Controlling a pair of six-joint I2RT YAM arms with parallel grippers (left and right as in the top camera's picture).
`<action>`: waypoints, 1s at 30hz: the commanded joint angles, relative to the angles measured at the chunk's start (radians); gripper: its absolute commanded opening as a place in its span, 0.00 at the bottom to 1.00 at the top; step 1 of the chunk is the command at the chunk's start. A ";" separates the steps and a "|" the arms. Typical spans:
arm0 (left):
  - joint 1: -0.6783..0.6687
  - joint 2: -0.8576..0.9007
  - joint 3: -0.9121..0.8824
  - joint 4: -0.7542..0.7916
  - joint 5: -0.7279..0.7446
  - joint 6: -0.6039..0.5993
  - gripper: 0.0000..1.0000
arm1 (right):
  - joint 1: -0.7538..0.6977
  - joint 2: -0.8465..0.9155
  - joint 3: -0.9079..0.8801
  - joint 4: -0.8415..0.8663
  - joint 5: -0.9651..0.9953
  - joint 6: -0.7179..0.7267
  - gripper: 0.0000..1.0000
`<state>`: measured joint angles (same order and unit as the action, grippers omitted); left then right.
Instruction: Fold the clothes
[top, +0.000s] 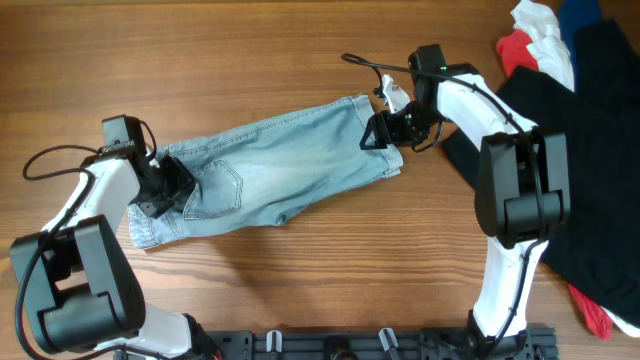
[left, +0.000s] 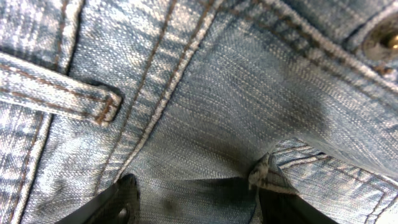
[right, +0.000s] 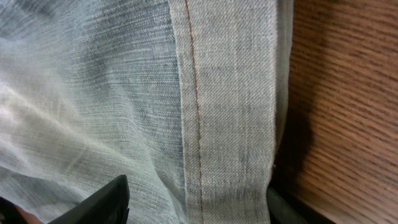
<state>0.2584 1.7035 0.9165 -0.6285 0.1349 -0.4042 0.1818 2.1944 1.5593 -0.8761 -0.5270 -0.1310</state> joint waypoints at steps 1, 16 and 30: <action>0.021 0.034 -0.024 -0.016 -0.079 0.004 0.64 | 0.028 0.043 -0.086 0.040 0.055 0.003 0.62; 0.021 -0.002 -0.019 -0.016 0.019 0.005 0.65 | 0.026 0.042 -0.098 0.098 0.061 0.091 0.04; 0.021 -0.283 0.039 -0.059 0.127 0.005 0.83 | -0.147 -0.062 0.061 -0.037 0.283 0.193 0.04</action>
<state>0.2771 1.4551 0.9375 -0.6777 0.2371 -0.4042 0.1081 2.1876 1.5452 -0.8749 -0.4320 0.0177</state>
